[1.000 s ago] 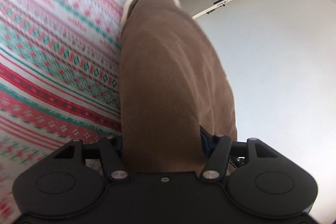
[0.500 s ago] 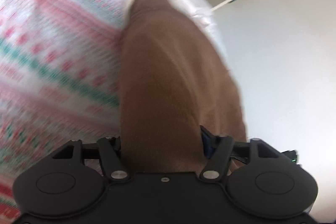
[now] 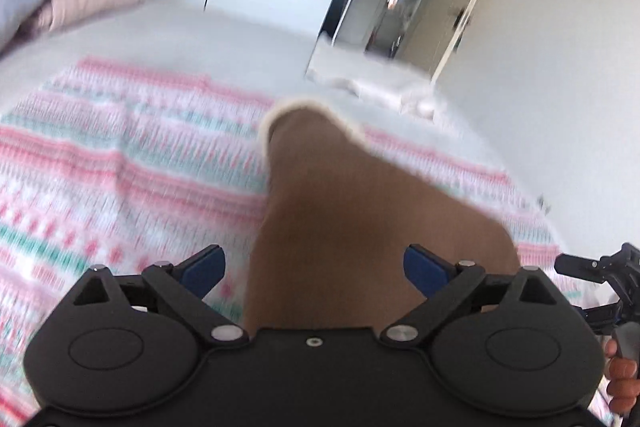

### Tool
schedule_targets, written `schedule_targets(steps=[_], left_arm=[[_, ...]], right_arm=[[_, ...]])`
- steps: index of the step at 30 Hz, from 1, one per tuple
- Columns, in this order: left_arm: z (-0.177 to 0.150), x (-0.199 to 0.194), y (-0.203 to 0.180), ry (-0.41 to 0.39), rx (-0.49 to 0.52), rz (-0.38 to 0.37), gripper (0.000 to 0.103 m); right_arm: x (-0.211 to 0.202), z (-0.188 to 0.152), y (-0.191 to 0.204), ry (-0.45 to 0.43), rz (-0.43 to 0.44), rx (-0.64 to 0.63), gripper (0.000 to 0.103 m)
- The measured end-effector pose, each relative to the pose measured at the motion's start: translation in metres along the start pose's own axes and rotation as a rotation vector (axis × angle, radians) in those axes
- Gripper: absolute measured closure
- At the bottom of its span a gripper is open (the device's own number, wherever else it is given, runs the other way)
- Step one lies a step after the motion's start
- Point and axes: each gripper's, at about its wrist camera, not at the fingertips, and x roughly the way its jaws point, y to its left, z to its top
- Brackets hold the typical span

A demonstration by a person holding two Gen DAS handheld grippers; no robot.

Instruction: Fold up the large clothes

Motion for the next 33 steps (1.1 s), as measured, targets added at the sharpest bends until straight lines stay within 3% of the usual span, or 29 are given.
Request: schedule_targets(steps=[2, 5, 6, 8, 9, 12, 14, 15, 17, 20, 21, 25, 28, 29, 31, 33], left_arm=[[0.002, 0.01, -0.002, -0.063, -0.021, 0.031, 0.007], [-0.004, 0.023, 0.002, -0.13, -0.046, 0.004, 0.009], [-0.006, 0.03, 0.005, -0.148, -0.037, -0.008, 0.009], [-0.002, 0.038, 0.004, -0.161, -0.009, -0.056, 0.01], [0.003, 0.039, 0.003, -0.172, 0.006, -0.098, 0.012], [0.012, 0.045, -0.002, -0.192, 0.018, -0.207, 0.016], [0.015, 0.053, -0.008, -0.14, 0.011, -0.246, 0.016], [0.013, 0.061, -0.01, -0.083, -0.001, -0.251, 0.016], [0.011, 0.079, -0.01, 0.009, -0.03, -0.247, 0.017], [0.023, 0.078, -0.015, 0.012, 0.043, -0.237, 0.018], [0.028, 0.079, -0.018, 0.006, 0.085, -0.233, 0.019], [0.046, 0.104, -0.022, 0.022, 0.193, -0.205, 0.043], [0.052, 0.128, -0.021, 0.021, 0.233, -0.183, 0.046], [0.053, 0.136, -0.021, 0.019, 0.242, -0.165, 0.046], [0.052, 0.15, -0.02, 0.018, 0.263, -0.119, 0.046], [0.049, 0.17, -0.019, 0.037, 0.276, -0.077, 0.044]], right_arm=[[0.021, 0.005, 0.004, -0.029, 0.055, -0.039, 0.019], [0.056, -0.001, -0.002, -0.038, 0.051, -0.033, 0.04], [0.065, -0.006, -0.004, -0.06, 0.048, -0.039, 0.061], [0.072, -0.016, -0.008, -0.106, 0.116, -0.031, 0.084], [0.069, -0.016, -0.008, -0.121, 0.176, -0.004, 0.088], [0.054, -0.007, 0.008, -0.214, 0.237, -0.031, 0.091], [0.059, -0.006, 0.001, -0.204, 0.132, -0.075, 0.091], [0.074, -0.008, -0.013, -0.15, 0.06, -0.048, 0.09], [0.095, -0.016, -0.043, -0.084, 0.021, 0.047, 0.083], [0.079, -0.009, -0.038, -0.124, 0.042, 0.077, 0.069], [0.069, -0.006, -0.029, -0.162, 0.022, 0.057, 0.067], [0.043, -0.003, 0.021, -0.311, -0.02, -0.079, 0.067], [0.055, -0.012, 0.047, -0.343, -0.006, -0.164, 0.067], [0.068, -0.015, 0.049, -0.332, -0.038, -0.187, 0.067], [0.093, -0.023, 0.041, -0.313, -0.153, -0.229, 0.077], [0.117, -0.026, 0.015, -0.293, -0.246, -0.194, 0.075]])
